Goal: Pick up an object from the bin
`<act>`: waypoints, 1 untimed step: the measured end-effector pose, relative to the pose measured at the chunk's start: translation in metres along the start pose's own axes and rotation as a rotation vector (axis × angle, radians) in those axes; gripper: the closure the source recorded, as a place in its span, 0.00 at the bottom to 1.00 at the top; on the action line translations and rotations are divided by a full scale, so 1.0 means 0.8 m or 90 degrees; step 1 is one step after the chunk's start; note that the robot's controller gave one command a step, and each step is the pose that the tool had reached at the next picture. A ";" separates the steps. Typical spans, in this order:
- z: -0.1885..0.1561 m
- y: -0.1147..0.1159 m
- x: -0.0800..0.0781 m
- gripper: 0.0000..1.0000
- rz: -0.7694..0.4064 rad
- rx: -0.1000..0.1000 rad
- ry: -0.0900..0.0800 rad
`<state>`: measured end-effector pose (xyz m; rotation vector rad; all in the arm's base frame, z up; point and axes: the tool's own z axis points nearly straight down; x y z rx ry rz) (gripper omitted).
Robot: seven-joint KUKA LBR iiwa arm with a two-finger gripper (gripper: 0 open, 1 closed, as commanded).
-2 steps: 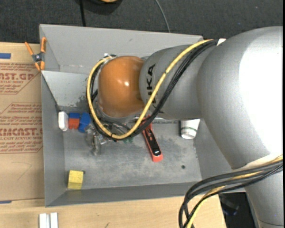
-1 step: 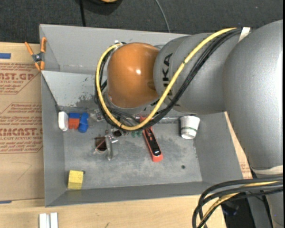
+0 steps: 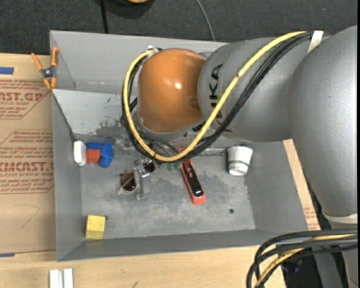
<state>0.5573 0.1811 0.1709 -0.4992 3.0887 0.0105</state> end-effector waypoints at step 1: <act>0.051 -0.031 0.006 0.00 -0.027 0.000 -0.004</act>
Offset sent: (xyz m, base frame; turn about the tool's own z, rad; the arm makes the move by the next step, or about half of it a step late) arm 0.0043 -0.0353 -0.0632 -0.2775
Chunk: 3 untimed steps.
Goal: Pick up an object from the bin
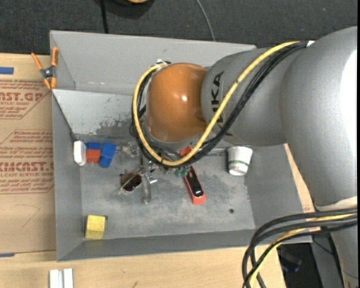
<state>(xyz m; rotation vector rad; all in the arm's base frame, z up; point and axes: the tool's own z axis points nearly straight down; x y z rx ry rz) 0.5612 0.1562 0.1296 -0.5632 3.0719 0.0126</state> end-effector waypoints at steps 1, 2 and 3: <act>0.028 -0.011 0.004 1.00 -0.149 -0.001 0.002; 0.028 -0.012 0.004 0.00 -0.149 -0.001 0.002; 0.028 -0.012 0.004 0.00 -0.149 -0.001 0.002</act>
Offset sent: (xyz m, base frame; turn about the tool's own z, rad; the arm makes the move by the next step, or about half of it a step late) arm 0.0000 0.0000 0.0000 0.0000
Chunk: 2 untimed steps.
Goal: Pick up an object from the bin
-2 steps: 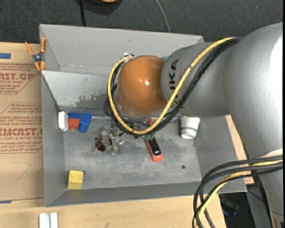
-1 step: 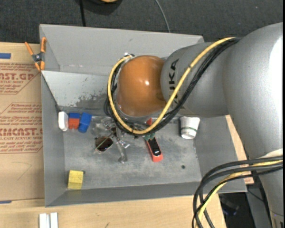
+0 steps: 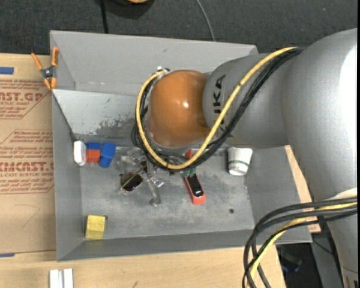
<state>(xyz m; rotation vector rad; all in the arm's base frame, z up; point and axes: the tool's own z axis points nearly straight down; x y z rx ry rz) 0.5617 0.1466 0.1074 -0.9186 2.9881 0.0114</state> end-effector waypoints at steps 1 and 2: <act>0.029 0.008 -0.031 0.00 -0.002 0.001 -0.004; 0.047 0.017 -0.055 1.00 -0.022 -0.001 -0.002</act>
Offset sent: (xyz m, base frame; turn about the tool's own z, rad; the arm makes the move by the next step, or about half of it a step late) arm 0.0288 0.0356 -0.0374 -0.0359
